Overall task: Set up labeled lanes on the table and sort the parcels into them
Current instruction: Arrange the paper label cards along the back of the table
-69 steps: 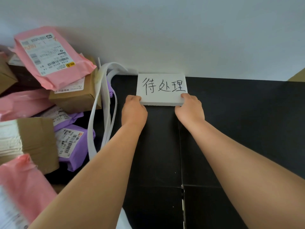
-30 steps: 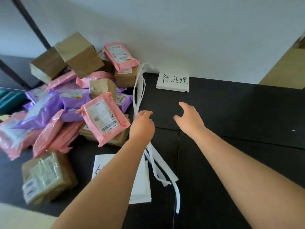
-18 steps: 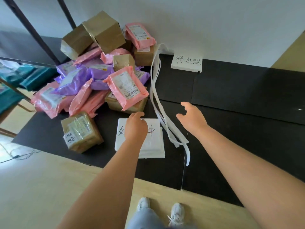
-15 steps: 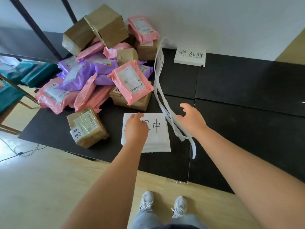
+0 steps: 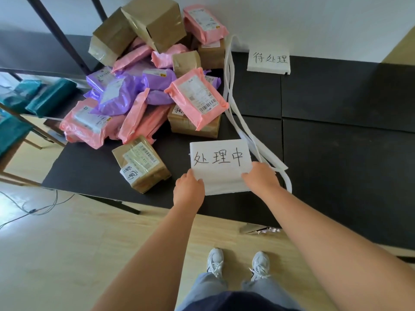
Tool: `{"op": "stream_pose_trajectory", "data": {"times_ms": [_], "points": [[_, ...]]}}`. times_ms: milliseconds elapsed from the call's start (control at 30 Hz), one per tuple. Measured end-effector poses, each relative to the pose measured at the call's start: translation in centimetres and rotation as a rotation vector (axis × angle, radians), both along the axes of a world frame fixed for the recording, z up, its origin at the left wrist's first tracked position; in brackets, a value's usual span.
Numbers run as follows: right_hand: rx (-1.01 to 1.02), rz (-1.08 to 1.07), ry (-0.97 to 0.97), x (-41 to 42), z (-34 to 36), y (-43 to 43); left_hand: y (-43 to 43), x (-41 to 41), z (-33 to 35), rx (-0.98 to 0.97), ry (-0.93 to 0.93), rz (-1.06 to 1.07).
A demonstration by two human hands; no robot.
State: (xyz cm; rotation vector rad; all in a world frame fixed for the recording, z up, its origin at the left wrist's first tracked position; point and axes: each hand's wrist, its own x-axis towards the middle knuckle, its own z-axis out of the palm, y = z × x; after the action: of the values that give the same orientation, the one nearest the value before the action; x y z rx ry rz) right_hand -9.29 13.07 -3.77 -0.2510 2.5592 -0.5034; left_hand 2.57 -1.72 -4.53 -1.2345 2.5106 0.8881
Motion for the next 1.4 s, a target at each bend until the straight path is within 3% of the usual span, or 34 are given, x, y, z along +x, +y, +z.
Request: {"op": "stream_pose_trajectory", "data": {"times_ms": [133,333,567,967,1400], "points": [[0.007,-0.048,0.024,0.1,0.0,-0.6,-0.7,0.3,0.1,-0.065,0.078,-0.003],[-0.156,-0.097,0.173,-0.6,1.4,-0.4,-0.2,0.3,1.7,-0.079,0.340,0.182],[-0.286,-0.282,0.312,-4.2,3.9,1.5,1.3,-4.6,4.2,0.020,0.511,0.130],[-0.355,-0.480,0.334,-15.2,4.9,14.9,11.9,-18.7,6.5,0.110,0.551,-0.036],[-0.335,-0.284,0.199,-31.8,3.1,29.8,28.6,-31.6,4.8,0.191,0.509,0.198]]}}
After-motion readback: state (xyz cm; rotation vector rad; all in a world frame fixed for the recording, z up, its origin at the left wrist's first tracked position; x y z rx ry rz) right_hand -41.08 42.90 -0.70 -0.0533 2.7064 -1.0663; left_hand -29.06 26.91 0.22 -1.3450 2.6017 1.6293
